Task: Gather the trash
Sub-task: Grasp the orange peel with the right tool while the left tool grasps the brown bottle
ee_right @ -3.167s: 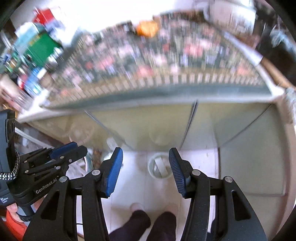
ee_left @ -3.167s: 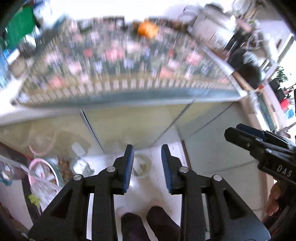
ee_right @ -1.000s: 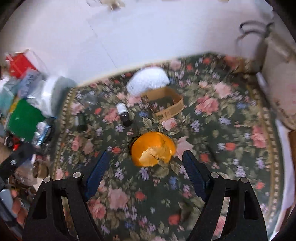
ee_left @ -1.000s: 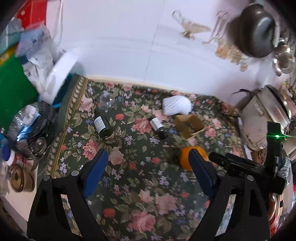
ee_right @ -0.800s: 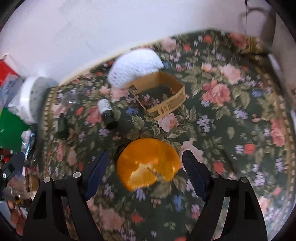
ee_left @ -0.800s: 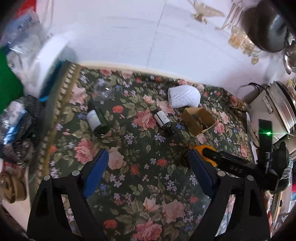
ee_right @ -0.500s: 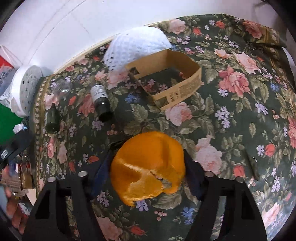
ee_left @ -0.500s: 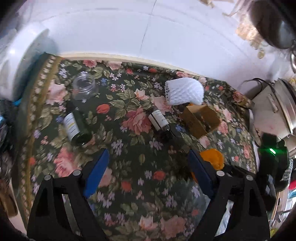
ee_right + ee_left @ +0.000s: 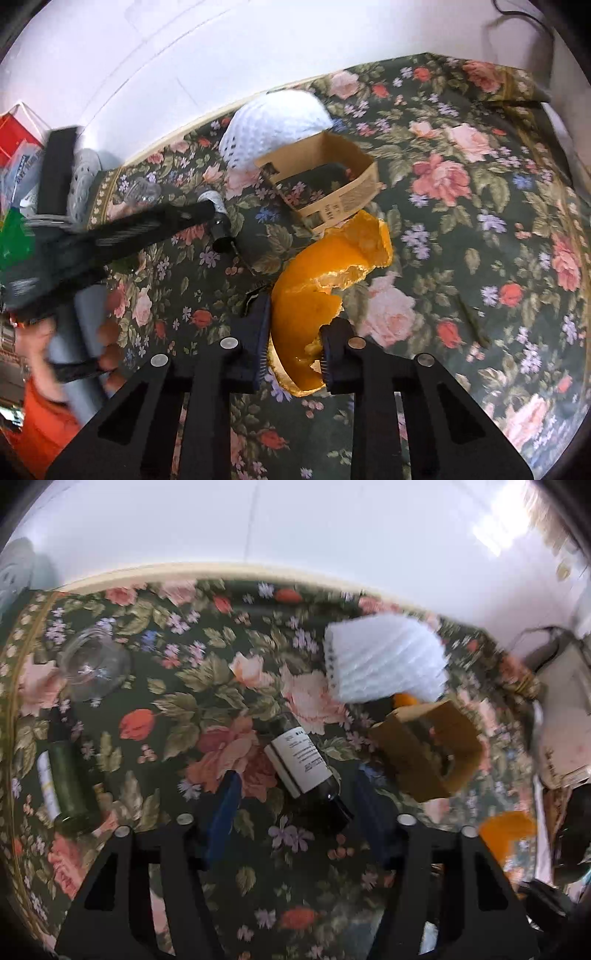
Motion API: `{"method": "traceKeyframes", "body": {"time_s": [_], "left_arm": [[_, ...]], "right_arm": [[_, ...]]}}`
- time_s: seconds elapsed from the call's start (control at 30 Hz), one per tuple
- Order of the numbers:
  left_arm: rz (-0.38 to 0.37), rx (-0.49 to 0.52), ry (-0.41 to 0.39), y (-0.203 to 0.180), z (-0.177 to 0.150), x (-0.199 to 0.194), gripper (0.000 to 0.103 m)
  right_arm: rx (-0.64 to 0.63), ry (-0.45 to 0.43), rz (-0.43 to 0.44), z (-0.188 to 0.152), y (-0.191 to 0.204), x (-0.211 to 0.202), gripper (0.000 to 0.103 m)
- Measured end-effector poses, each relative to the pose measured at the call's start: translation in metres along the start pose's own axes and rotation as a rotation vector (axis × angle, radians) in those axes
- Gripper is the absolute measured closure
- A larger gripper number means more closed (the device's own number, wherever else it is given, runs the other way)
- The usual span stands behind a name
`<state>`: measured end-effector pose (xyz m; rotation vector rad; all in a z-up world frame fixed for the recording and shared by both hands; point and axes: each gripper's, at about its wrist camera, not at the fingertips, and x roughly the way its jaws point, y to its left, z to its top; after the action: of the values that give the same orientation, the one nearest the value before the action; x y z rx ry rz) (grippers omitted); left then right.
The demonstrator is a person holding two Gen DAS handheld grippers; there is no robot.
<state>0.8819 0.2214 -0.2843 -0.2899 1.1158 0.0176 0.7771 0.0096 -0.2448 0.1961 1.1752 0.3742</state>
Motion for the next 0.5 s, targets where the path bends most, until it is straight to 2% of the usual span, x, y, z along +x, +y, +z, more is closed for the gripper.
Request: {"method": "traceKeyframes", "body": {"time_s": [0.13, 0.4, 0.5], "left_arm": [[0.027, 0.008, -0.013, -0.005, 0.003, 0.009, 0.052], [0.037, -0.042, -0.035, -0.006, 0.005, 0.014, 0.076], [0.04, -0.04, -0.03, -0.007, -0.003, 0.009, 0.076]], "right_arm": [[0.005, -0.04, -0.035, -0.003, -0.01, -0.021, 0.082], [0.044, -0.094, -0.098, -0.015, -0.033, -0.055, 0.082], [0.055, -0.106, -0.103, -0.021, -0.037, -0.066, 0.082]]}}
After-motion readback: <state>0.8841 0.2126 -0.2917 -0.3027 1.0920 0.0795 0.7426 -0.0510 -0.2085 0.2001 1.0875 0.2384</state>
